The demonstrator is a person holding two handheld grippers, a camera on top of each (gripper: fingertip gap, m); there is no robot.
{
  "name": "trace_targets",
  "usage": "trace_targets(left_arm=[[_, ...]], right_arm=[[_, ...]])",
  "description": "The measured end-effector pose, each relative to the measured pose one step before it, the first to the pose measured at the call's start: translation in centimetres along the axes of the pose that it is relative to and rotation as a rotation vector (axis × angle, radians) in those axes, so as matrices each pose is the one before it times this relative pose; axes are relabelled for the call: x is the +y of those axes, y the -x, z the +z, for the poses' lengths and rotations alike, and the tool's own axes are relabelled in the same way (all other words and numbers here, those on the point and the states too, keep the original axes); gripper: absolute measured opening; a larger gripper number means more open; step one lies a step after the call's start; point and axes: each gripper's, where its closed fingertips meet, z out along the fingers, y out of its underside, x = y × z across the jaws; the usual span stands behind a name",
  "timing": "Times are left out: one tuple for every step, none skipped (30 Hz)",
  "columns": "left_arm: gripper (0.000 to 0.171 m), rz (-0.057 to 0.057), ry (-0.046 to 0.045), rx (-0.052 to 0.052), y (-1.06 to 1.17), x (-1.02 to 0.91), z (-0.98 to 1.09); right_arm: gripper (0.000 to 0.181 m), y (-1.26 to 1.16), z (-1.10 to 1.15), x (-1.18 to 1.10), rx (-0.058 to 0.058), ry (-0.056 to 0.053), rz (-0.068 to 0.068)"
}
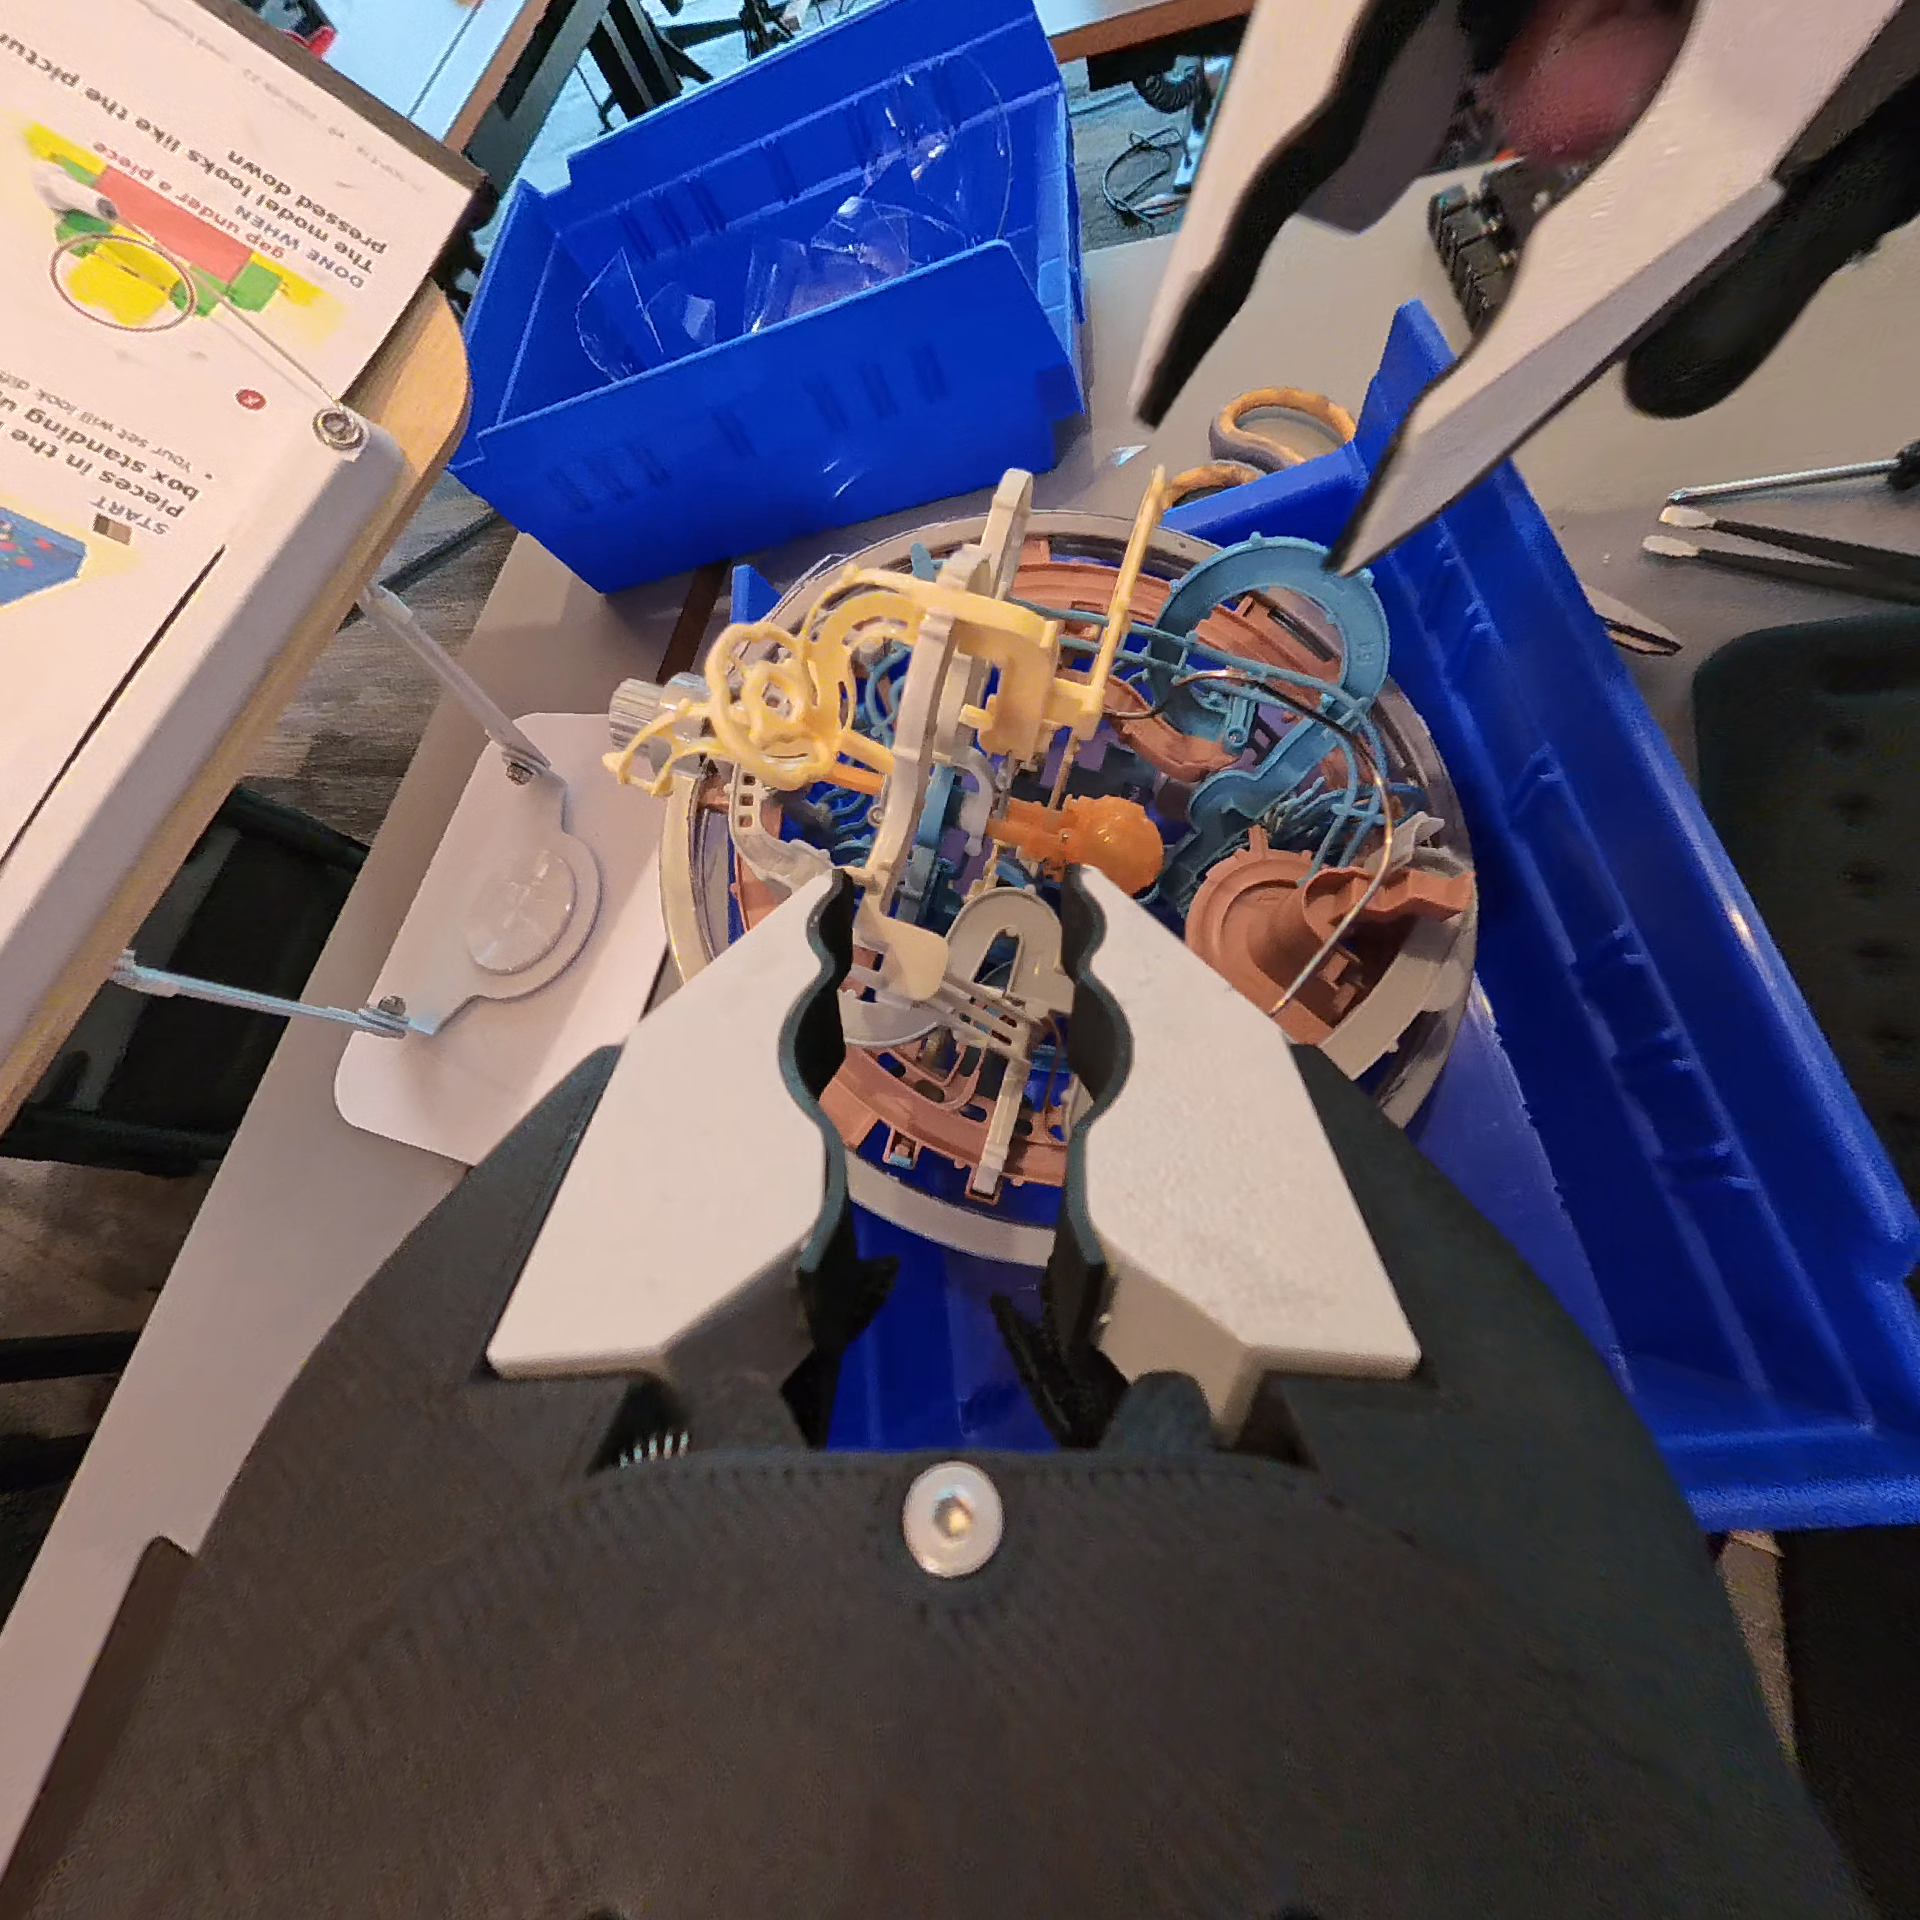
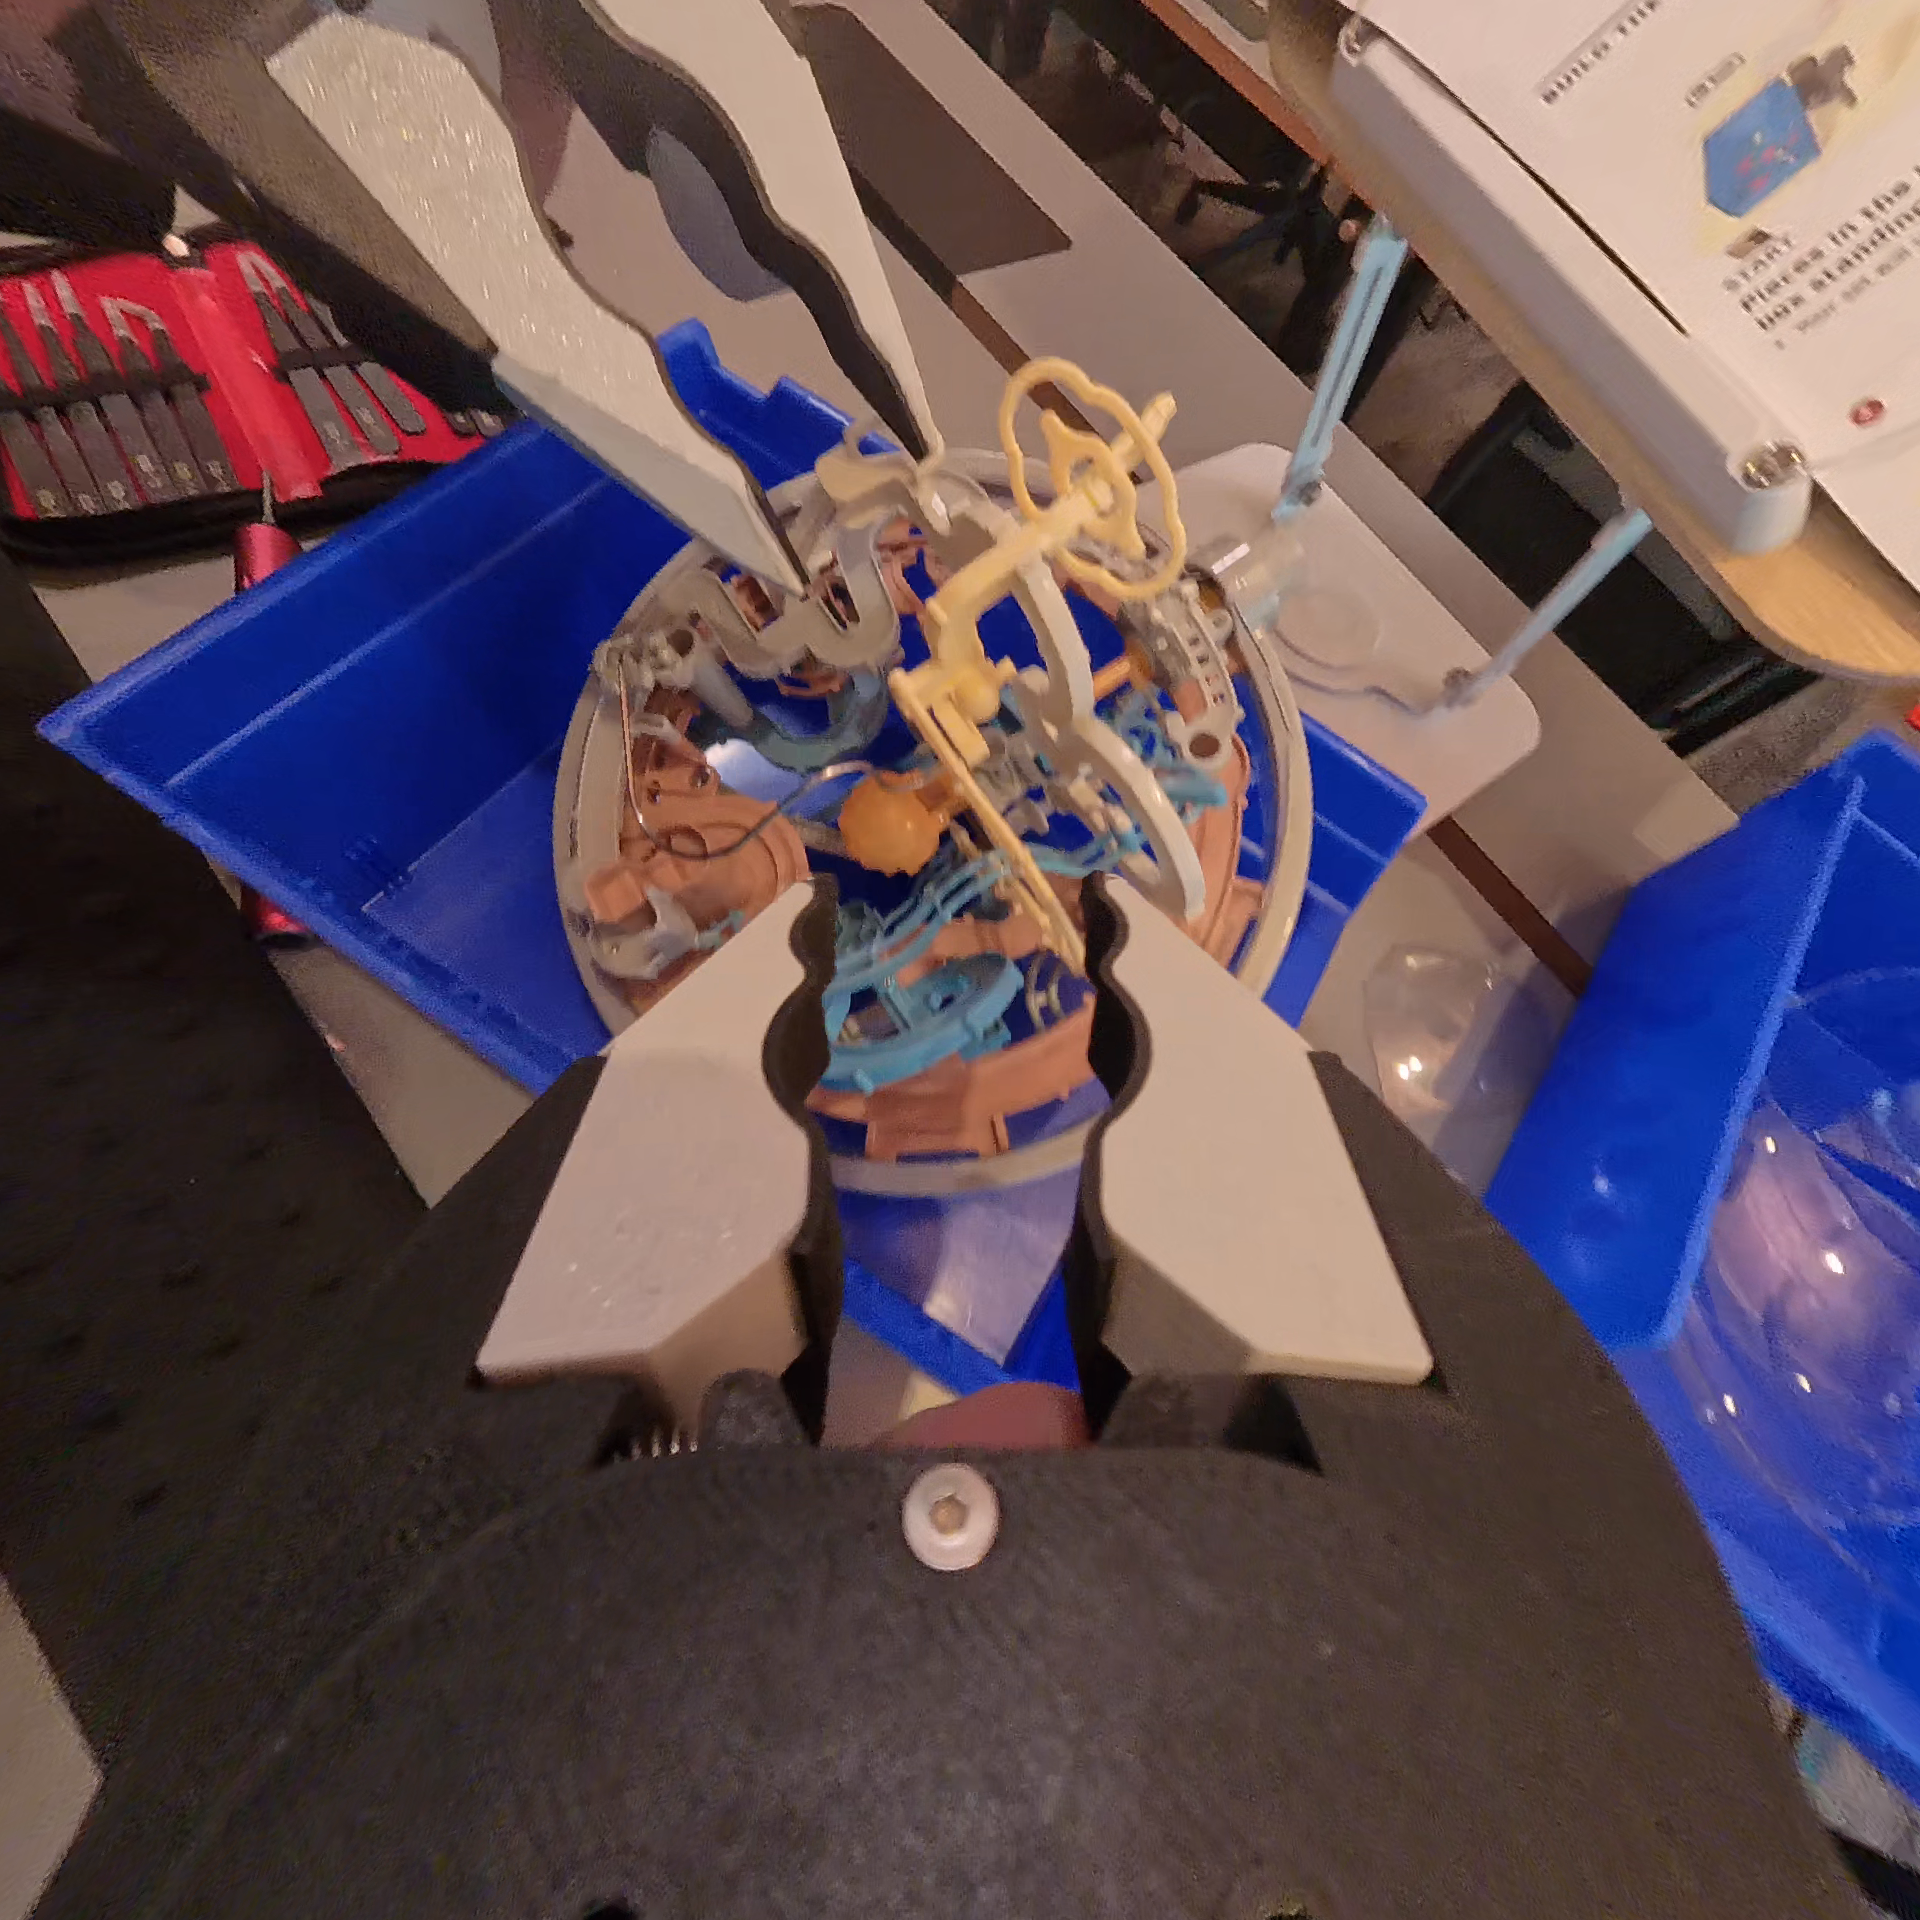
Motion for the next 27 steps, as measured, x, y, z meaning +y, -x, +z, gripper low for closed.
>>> trace_targets(left_arm=[[0.036, 0.0189, -0.00860, -0.0158, 0.180, -0.186, 0.043], [0.037, 0.0138, -0.01845, -0.0111, 0.158, -0.367, 0.033], [0.040, 0.0056, 0.00548, -0.0072, 0.192, -0.090, 0.180], [0.039, 0.0152, -0.00072, -0.0053, 0.124, -0.175, 0.201], [0.038, 0.0114, 0.00292, 0.0004, 0.002, -0.128, 0.281], [0.039, 0.0070, 0.00905, 0.0099, -0.135, -0.007, 0.373], [0.026, 0.0089, 0.00533, 0.0312, -0.534, -0.005, 0.340], [0.018, 0.0145, -0.01431, 0.0029, -0.232, -0.258, 0.263], [0.017, 0.0095, -0.00875, -0.0140, -0.023, -0.182, 0.246], [0.017, 0.0007, -0.00103, -0.0083, -0.029, -0.075, 0.202], [0.011, -0.0020, -0.00910, -0.0150, 0.198, -0.169, 0.008], [0.007, 0.0042, -0.01553, -0.0129, 0.249, -0.207, -0.072], [0.008, 0.0089, -0.00043, -0.0011, 0.024, -0.043, 0.033], [0.008, 0.0095, 0.00400, -0.0045, 0.012, -0.027, 0.012], [0.007, 0.0075, -0.00127, -0.0063, 0.055, -0.032, -0.007], [0.007, -0.0007, -0.00147, 0.0039, -0.064, 0.024, -0.020], [0.007, -0.0092, -0.01104, 0.0052, -0.085, -0.104, -0.093], [0.007, -0.0100, -0.01406, 0.0039, -0.110, -0.113, -0.100], [0.007, -0.0068, -0.00668, 0.0035, -0.142, 0.001, -0.101], [0.006, 0.0098, 0.00190, 0.0007, -0.217, 0.043, -0.136], [0.006, 0.0309, 0.00700, -0.0171, -0.128, -0.043, -0.113], [0.006, 0.0289, 0.02275, -0.0122, -0.163, 0.124, -0.079], [0.006, 0.0098, -0.00114, -0.0074, -0.096, -0.151, -0.142], [0.005, 0.0045, -0.00731, -0.0072, -0.087, -0.231, -0.148], [0.005, 0.0183, -0.00072, -0.0065, -0.187, -0.190, -0.093], [0.005, 0.0217, -0.00315, -0.0076, -0.216, -0.269, -0.061], [0.005, 0.0188, -0.00897, -0.0091, -0.180, -0.329, -0.056]], right_arm=[[0.040, 0.056, 0.714, -0.274, -0.0195, -0.0011, -0.0081], [0.036, 0.002, 0.783, 0.020, -0.0134, 0.0141, -0.0120], [0.033, -0.180, 0.716, 0.089, 0.0040, 0.0150, -0.0207], [0.028, -0.057, 0.596, 0.039, 0.0006, 0.0097, -0.0201], [0.021, 0.139, 0.503, 0.123, -0.0117, 0.0140, -0.0120], [0.009, 0.119, 0.362, 0.142, -0.0075, 0.0128, -0.0099], [0.005, 0.088, 0.173, -0.037, -0.0030, -0.0036, -0.0099], [0.004, 0.289, 0.061, -0.156, -0.0161, -0.0096, -0.0020], [0.002, 0.322, 0.006, -0.137, -0.0101, -0.0080, -0.0101], [0.000, 0.488, 0.028, 0.004, -0.0125, -0.0019, -0.0210], [0.000, 0.416, -0.048, -0.122, -0.0091, -0.0084, -0.0172], [0.000, 0.181, -0.120, -0.322, 0.0095, -0.0165, -0.0173], [0.000, 0.265, 0.065, -0.140, 0.0093, -0.0074, -0.0165], [0.000, 0.042, 0.063, -0.071, 0.0150, -0.0090, -0.0023], [0.000, -0.105, -0.027, -0.031, 0.0022, -0.0126, 0.0258], [0.000, 0.151, -0.039, 0.025, -0.0226, -0.0102, 0.0375], [0.000, 0.054, -0.132, -0.026, -0.0076, -0.0105, 0.0116], [0.000, 0.044, -0.176, -0.055, 0.0024, -0.0063, -0.0055], [0.000, 0.250, -0.144, -0.073, -0.0089, -0.0080, -0.0001], [0.006, 0.410, -0.186, -0.048, -0.0276, -0.0069, 0.0146], [0.016, 0.378, -0.482, -0.282, -0.0377, -0.0132, 0.0326], [0.028, 0.152, -0.875, -0.894, -0.0291, -0.0463, 0.0485], [0.033, 0.265, -1.046, -1.140, -0.0414, -0.0593, 0.0560], [0.035, 0.090, -0.864, -0.926, -0.0313, -0.0416, 0.0550], [0.038, -0.307, -0.476, -0.720, -0.0058, -0.0228, 0.0520], [0.041, -0.473, -0.064, -0.567, 0.0024, -0.0128, 0.0592], [0.048, -0.504, 0.214, -0.363, -0.0049, -0.0052, 0.0679]])
